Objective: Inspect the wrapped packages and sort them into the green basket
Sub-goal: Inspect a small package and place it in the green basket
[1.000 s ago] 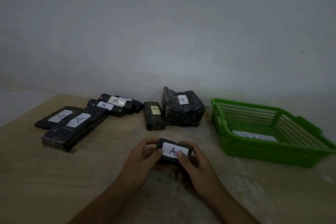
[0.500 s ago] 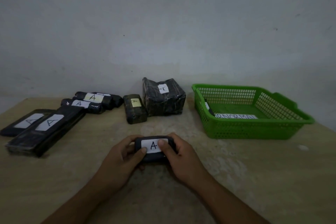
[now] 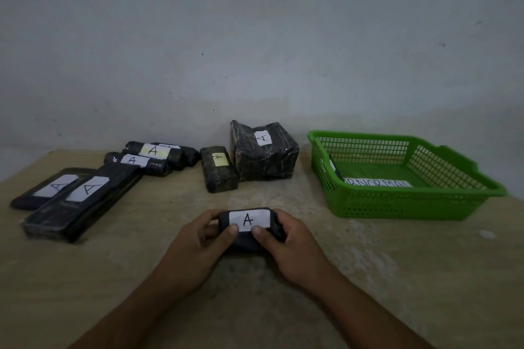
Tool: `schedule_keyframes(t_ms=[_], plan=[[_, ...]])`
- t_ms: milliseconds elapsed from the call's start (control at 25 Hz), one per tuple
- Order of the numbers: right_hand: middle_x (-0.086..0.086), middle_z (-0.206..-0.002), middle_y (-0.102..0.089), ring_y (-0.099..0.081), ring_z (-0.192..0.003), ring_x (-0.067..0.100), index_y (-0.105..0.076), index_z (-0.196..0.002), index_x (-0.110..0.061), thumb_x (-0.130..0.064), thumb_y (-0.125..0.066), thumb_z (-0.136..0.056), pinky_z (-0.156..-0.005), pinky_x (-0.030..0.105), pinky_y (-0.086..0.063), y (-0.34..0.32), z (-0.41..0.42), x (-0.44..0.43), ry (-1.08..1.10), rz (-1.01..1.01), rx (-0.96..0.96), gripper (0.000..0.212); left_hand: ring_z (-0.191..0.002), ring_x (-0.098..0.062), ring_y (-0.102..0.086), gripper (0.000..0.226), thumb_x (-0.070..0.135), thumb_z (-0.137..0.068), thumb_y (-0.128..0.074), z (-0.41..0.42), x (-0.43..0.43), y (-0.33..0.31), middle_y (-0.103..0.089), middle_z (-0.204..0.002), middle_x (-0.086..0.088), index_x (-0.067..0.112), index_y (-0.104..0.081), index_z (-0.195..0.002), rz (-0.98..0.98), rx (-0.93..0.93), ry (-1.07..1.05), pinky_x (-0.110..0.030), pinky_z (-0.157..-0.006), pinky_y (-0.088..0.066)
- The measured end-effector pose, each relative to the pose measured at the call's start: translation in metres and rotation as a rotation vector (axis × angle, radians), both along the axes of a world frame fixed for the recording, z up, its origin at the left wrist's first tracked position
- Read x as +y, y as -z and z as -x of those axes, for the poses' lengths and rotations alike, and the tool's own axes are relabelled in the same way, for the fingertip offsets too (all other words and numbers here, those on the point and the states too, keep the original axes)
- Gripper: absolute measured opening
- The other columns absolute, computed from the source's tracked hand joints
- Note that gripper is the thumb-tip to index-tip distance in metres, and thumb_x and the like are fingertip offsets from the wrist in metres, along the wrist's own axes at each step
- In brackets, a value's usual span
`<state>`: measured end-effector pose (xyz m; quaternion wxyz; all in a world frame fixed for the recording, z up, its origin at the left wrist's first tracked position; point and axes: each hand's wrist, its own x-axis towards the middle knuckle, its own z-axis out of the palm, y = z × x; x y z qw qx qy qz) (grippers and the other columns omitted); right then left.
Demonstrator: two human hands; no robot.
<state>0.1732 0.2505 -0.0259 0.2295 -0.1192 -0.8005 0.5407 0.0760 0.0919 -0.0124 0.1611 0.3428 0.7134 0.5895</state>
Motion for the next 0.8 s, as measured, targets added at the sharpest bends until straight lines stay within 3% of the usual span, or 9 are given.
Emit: schedule_keyframes(t_ms=[240,360,480,600,680,800], plan=[[-0.005,-0.107,-0.073,-0.069,-0.099,0.009,-0.066,-0.113,-0.025,-0.034,-0.068,-0.087,-0.086,0.030,-0.057,0.002,-0.003,0.002,-0.041,0.052,0.004,0.028,-0.097,-0.007,-0.070,0.035,0.009,-0.087,-0.063,0.004,-0.003,-0.003,-0.073,-0.104,0.000,0.026,-0.054,-0.116,0.016,0.013,0.030,-0.020,-0.078,-0.057],[0.000,-0.106,-0.074,-0.071,-0.093,0.021,-0.068,-0.113,-0.024,-0.037,-0.059,-0.093,-0.071,0.034,-0.058,-0.002,-0.004,0.002,-0.092,0.219,-0.011,0.026,-0.092,-0.012,-0.073,0.032,0.011,-0.087,-0.062,0.007,-0.004,-0.004,-0.076,-0.098,-0.003,0.028,-0.055,-0.113,-0.020,-0.038,-0.013,-0.021,-0.075,-0.058],[0.003,-0.104,-0.073,-0.068,-0.086,0.016,-0.069,-0.110,-0.021,-0.029,-0.051,-0.098,-0.065,0.033,-0.056,-0.004,-0.003,0.004,-0.075,0.269,0.023,0.023,-0.099,-0.014,-0.070,0.037,0.011,-0.086,-0.064,0.010,-0.005,-0.001,-0.073,-0.105,-0.002,0.028,-0.053,-0.116,-0.017,-0.070,-0.016,-0.022,-0.081,-0.057],[0.001,-0.109,-0.072,-0.069,-0.093,0.014,-0.067,-0.109,-0.020,-0.012,-0.056,-0.096,-0.071,0.031,-0.056,-0.002,-0.004,0.006,-0.092,0.354,0.066,0.019,-0.109,-0.011,-0.063,0.034,0.022,-0.084,-0.067,0.012,-0.006,0.001,-0.066,-0.118,0.006,0.028,-0.054,-0.115,-0.009,-0.035,-0.081,-0.035,-0.095,-0.053],[-0.002,-0.114,-0.072,-0.068,-0.104,0.012,-0.065,-0.112,-0.020,-0.001,-0.057,-0.093,-0.080,0.026,-0.055,-0.002,-0.005,0.009,-0.112,0.378,0.096,0.028,-0.101,-0.010,-0.067,0.033,0.036,-0.082,-0.065,0.008,-0.006,-0.002,-0.066,-0.115,0.008,0.031,-0.056,-0.113,-0.010,-0.024,-0.056,-0.037,-0.089,-0.055],[-0.002,-0.118,-0.071,-0.065,-0.113,0.013,-0.064,-0.116,-0.018,0.006,-0.062,-0.086,-0.090,0.022,-0.050,-0.001,-0.007,0.012,-0.157,0.290,0.121,0.038,-0.088,-0.019,-0.072,0.041,0.045,-0.076,-0.059,0.002,-0.004,-0.006,-0.073,-0.104,-0.004,0.021,-0.058,-0.109,-0.081,-0.115,-0.042,-0.033,-0.076,-0.059]])
